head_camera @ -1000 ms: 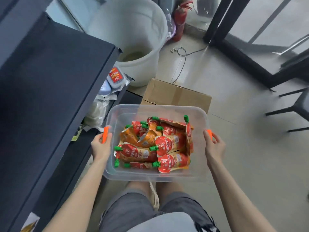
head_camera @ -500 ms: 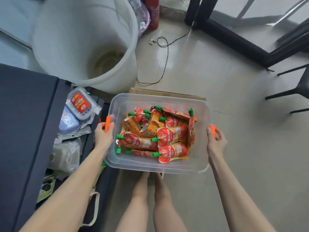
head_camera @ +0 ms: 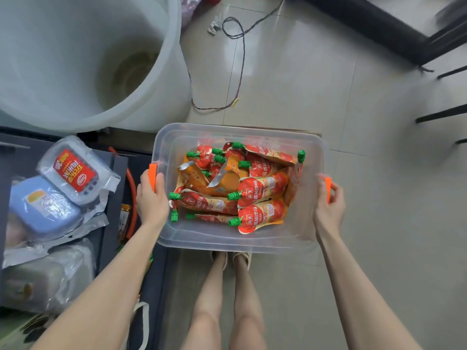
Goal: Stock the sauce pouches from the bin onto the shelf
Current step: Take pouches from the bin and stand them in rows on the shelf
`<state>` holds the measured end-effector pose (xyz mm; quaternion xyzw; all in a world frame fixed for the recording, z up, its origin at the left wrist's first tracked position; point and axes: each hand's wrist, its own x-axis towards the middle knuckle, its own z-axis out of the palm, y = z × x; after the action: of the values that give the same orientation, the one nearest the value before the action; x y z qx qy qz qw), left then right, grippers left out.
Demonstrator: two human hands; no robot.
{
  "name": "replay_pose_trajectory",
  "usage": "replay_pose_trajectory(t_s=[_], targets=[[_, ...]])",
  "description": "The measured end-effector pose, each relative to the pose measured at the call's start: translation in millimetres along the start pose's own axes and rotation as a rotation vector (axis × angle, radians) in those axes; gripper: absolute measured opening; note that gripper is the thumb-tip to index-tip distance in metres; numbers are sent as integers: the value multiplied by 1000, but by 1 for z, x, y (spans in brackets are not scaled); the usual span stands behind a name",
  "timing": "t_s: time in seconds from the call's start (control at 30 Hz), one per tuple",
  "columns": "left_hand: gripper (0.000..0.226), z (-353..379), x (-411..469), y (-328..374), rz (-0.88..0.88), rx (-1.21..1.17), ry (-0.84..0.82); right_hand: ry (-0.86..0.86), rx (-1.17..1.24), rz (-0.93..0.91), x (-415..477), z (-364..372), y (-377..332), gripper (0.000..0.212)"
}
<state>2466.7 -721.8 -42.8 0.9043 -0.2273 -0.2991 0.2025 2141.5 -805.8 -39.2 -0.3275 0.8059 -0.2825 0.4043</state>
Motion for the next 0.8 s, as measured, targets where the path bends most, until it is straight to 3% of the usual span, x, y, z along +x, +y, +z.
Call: replay_pose_trajectory(t_s=[0.13,0.27,0.43,0.6,0.73,0.8], targets=[[44,-2,-6,5,3,21,-7,-71,-85,-53,-8,-1,-3,24],[65,-3,-33,17,-12,44,-67,-78,-174,-46,-31,-4,-8,51],[47,12,-81,36,256,99,-22,30,-165,-158,-60,-2,-14,35],[51,47,-59,58,293,-8,-299,-72,-137,-244,-47,11,-21,29],[57,62,-31,60,323,84,-468,-201,-110,-51,-33,35,-15,66],[52,64,-23,58,308,93,-505,-271,-90,21,-24,45,-6,74]])
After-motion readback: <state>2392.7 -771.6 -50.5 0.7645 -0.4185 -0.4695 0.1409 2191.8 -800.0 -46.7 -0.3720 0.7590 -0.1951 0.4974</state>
